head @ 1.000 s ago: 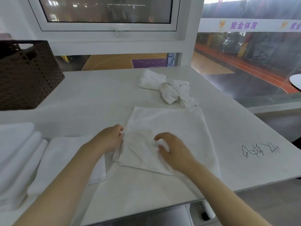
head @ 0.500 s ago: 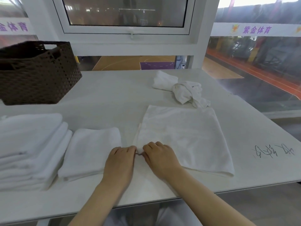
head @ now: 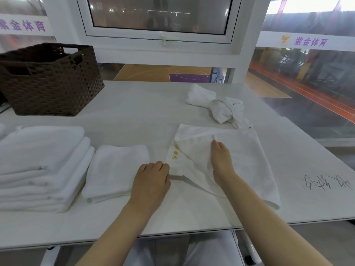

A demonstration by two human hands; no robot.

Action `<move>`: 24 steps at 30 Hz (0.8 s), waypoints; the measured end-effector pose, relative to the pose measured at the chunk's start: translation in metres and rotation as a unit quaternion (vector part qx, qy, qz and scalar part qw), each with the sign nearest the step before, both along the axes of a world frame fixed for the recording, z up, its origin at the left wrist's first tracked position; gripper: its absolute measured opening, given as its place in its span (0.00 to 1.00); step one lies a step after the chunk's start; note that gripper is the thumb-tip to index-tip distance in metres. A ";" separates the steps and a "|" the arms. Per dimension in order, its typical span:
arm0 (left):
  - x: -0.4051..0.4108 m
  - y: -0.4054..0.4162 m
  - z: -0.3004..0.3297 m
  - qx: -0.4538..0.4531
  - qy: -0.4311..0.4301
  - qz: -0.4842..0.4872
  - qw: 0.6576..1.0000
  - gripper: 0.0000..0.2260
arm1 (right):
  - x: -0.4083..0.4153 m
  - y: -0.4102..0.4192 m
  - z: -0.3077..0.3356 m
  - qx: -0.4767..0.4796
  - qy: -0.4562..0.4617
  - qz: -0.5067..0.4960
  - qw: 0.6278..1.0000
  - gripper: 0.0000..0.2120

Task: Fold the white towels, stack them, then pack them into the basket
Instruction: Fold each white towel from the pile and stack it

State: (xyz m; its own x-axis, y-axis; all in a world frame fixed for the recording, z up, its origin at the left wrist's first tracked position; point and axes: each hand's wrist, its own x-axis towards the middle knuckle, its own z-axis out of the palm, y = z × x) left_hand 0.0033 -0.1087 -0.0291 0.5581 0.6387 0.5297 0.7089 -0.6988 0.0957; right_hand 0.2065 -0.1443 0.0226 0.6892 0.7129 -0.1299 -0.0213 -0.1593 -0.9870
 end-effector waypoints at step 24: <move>-0.030 -0.028 -0.007 -0.083 -0.074 -0.040 0.993 0.16 | -0.058 -0.022 -0.064 0.063 -0.518 0.297 0.800 0.15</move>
State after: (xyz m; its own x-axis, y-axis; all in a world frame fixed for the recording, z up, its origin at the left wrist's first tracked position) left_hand -0.0264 -0.1368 -0.0358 0.5352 0.6806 0.5002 0.6207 -0.7186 0.3136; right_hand 0.1482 -0.1662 -0.0414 -0.0843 0.9166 0.3908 0.8608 0.2646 -0.4348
